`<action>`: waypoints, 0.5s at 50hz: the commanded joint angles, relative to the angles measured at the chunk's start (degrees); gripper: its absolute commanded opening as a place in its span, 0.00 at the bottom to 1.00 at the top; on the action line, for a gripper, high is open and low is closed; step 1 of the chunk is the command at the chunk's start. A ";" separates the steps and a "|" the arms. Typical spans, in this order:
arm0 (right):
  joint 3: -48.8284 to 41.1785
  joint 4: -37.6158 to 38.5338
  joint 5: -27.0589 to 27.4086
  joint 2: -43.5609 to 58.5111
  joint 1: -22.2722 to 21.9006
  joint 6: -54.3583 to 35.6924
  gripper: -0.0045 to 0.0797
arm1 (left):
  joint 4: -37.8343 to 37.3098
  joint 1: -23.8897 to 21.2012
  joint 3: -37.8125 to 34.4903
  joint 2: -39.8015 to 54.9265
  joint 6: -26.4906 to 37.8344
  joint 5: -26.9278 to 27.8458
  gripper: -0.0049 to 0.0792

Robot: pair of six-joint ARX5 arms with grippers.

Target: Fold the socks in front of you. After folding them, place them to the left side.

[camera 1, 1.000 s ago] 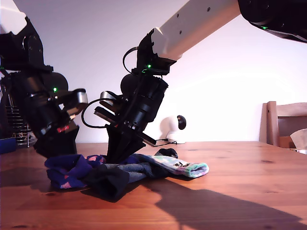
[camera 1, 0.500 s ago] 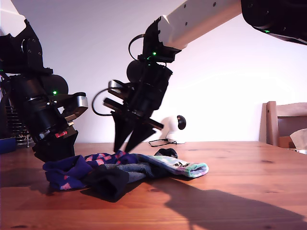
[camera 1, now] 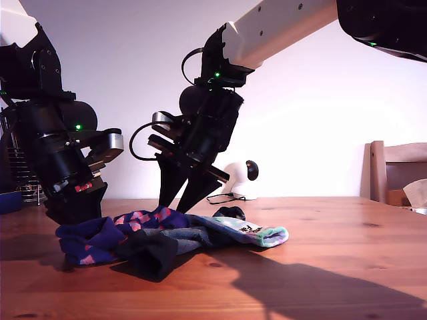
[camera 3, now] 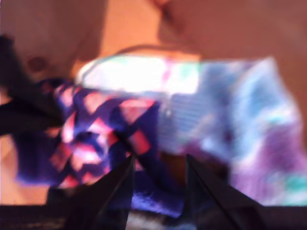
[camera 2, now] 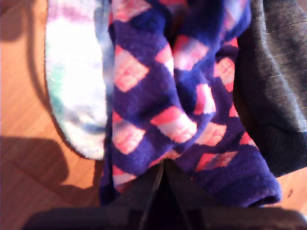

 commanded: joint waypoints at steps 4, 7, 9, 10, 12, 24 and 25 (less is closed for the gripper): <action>-0.68 -2.34 -0.55 0.46 0.15 -2.91 0.41 | -0.83 1.22 -2.95 2.95 0.48 -2.45 0.03; -0.68 -2.89 -0.57 0.46 0.07 -3.30 0.41 | -0.79 1.36 -2.95 2.95 0.48 -2.45 0.03; -0.68 -2.84 -0.57 0.46 -0.11 -3.43 0.41 | -0.81 1.42 -2.95 2.95 0.48 -2.43 0.03; -0.68 -2.91 -0.57 0.46 -0.11 -3.74 0.41 | -0.83 1.44 -2.95 2.95 0.48 -2.45 0.03; -0.68 -3.13 -0.61 0.46 -0.11 -4.70 0.41 | -0.85 1.49 -2.95 2.95 0.48 -2.45 0.03; -0.68 -3.63 -1.40 0.37 -0.17 -7.58 0.41 | -0.72 1.64 -2.95 2.95 0.48 -2.43 0.03; -0.68 -3.63 -1.38 0.33 -0.17 -7.85 0.41 | -0.70 1.64 -2.95 2.95 0.48 -2.43 0.03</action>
